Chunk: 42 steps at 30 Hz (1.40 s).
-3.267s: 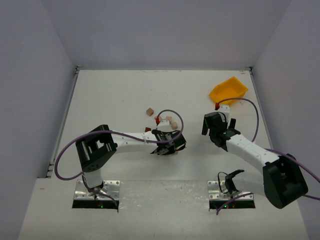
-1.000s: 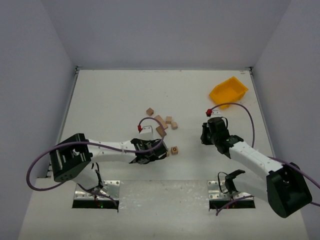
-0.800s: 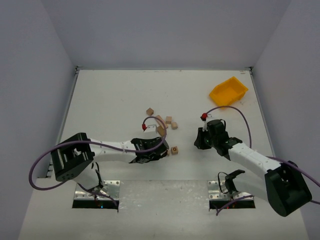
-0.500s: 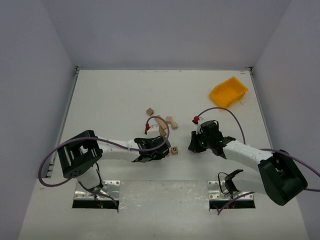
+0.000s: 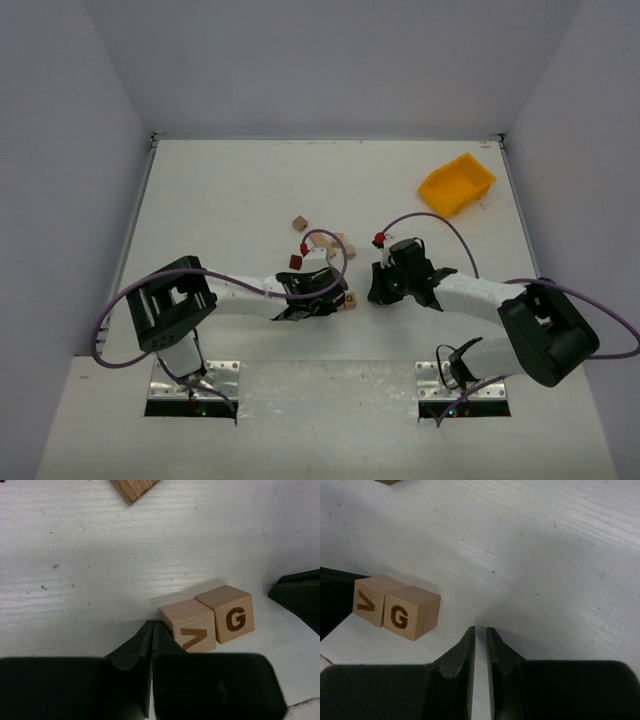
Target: Build the wood block tower
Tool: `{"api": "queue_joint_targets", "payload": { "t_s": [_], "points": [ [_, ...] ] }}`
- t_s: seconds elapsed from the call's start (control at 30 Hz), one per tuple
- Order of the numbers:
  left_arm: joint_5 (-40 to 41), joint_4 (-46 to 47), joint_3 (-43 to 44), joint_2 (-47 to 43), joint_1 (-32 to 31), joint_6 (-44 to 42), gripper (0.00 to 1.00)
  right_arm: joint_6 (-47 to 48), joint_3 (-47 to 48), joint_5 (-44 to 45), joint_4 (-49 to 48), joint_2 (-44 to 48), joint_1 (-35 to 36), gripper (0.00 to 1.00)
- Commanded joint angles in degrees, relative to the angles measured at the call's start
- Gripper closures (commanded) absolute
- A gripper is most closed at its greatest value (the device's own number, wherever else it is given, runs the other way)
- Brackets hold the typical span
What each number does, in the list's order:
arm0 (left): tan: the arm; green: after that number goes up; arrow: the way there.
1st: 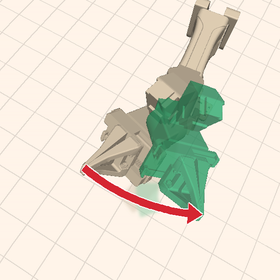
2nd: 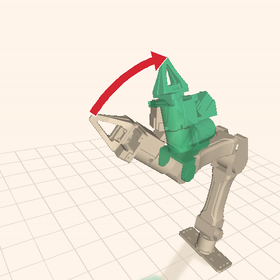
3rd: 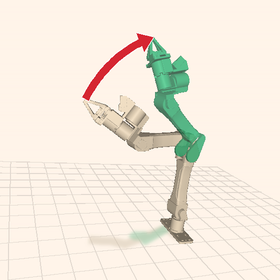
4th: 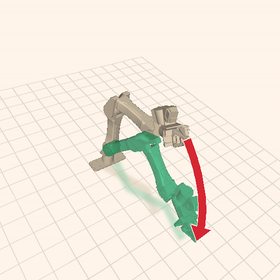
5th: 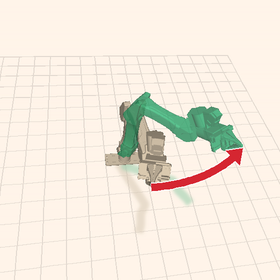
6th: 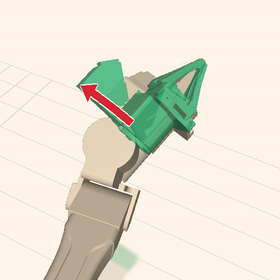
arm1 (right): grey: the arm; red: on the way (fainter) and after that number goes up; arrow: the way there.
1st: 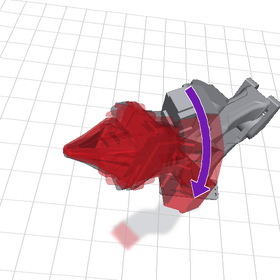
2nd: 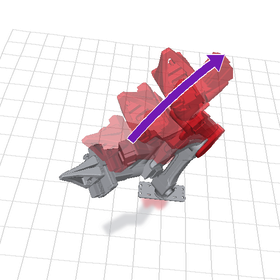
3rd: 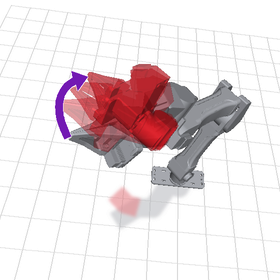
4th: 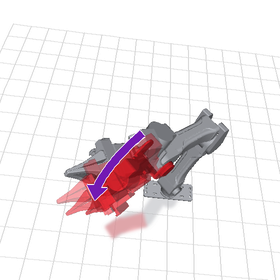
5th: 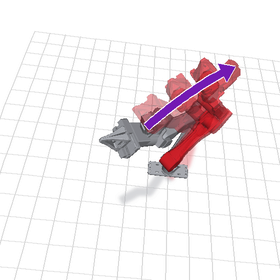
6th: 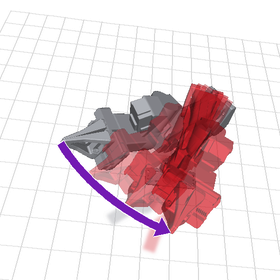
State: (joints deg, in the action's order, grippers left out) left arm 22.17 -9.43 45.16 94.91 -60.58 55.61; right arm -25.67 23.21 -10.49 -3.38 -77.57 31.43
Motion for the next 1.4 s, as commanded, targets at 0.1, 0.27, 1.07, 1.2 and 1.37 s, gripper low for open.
{"api": "queue_joint_targets", "payload": {
  "t_s": [0.1,0.27,1.07,1.2,1.37],
  "points": [
    [-0.06,-0.27,0.9,0.43,0.73,0.02,1.0,0.62,3.42,-1.55,-2.95,-2.33,1.61,0.86],
    [-0.06,-0.13,1.07,0.46,0.73,0.13,1.0,0.36,3.3,-3.31,-4.02,-2.08,1.88,0.87],
    [-0.83,1.45,0.47,-0.06,0.64,0.97,1.0,0.62,2.98,-6.92,-4.63,-2.24,1.97,0.87],
    [-1.43,1.26,1.24,0.8,0.55,0.46,1.0,0.62,3.07,-7.96,-5.24,-3.2,2.14,0.87],
    [-0.61,1.02,0.37,-0.39,0.55,0.9,1.0,0.53,3.28,-8.43,-5.79,-3.82,2.23,0.86]
  ]
}}
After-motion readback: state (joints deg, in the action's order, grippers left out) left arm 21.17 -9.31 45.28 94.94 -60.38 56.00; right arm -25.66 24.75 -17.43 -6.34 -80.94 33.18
